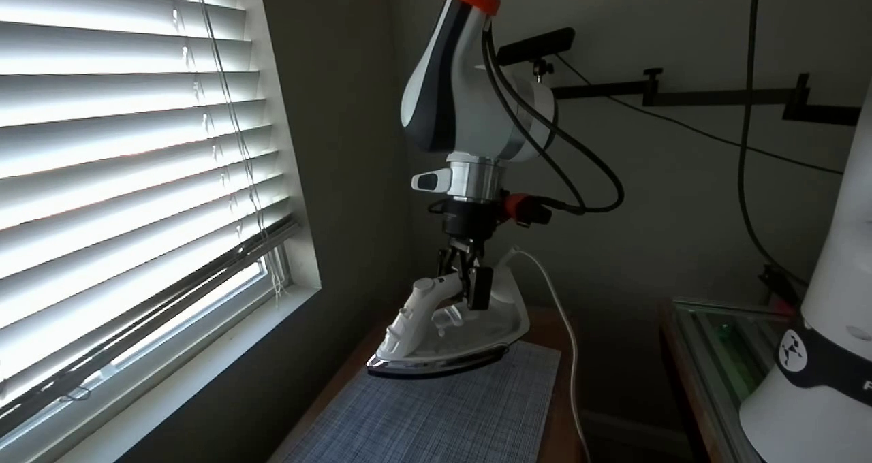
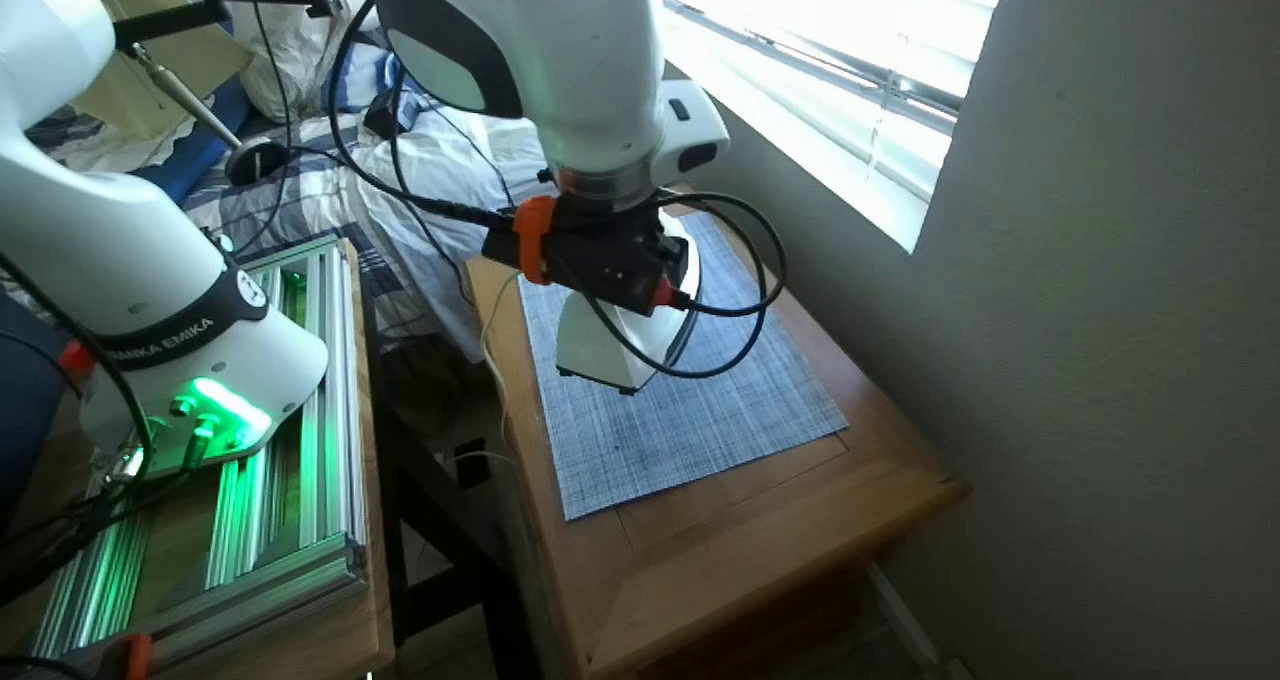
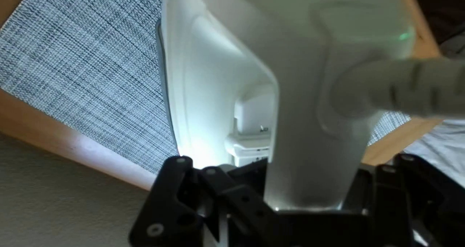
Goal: Remove the iron from the mat and put it on the right side of the table
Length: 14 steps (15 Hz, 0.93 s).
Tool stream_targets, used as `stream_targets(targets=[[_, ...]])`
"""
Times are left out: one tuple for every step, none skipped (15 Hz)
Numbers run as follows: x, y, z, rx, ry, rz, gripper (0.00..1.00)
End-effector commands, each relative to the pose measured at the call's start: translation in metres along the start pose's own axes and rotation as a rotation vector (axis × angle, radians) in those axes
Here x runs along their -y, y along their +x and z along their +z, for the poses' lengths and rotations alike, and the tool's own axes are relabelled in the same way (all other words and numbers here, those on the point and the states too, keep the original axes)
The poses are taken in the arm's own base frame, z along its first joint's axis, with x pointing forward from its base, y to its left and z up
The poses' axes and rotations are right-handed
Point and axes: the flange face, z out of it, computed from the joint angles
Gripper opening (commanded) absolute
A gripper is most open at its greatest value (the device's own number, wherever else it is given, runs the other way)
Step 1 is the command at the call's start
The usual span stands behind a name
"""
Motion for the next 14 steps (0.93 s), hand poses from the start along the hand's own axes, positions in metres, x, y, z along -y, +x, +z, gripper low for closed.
stream_targets(targets=[[-0.01,-0.012,0.0,-0.002,-0.004,0.061,0.0],[-0.015,-0.022,-0.001,-0.006,-0.005,0.1,0.0],[-0.021,-0.032,-0.003,-0.013,-0.009,0.137,0.0],[-0.03,-0.046,-0.007,-0.031,-0.013,0.187,0.0],[-0.037,-0.058,-0.011,-0.047,-0.015,0.23,0.0],[-0.045,-0.068,-0.016,-0.065,-0.023,0.275,0.0],[-0.055,-0.076,-0.023,-0.079,-0.036,0.31,0.0],[-0.065,-0.083,-0.028,-0.086,-0.045,0.344,0.0],[-0.075,-0.09,-0.032,-0.099,-0.056,0.373,0.0],[-0.085,-0.095,-0.036,-0.125,-0.062,0.392,0.0],[-0.094,-0.099,-0.039,-0.147,-0.07,0.412,0.0],[-0.103,-0.103,-0.04,-0.168,-0.075,0.433,0.0],[-0.11,-0.106,-0.041,-0.181,-0.082,0.458,0.0],[-0.117,-0.109,-0.039,-0.194,-0.087,0.485,0.0]])
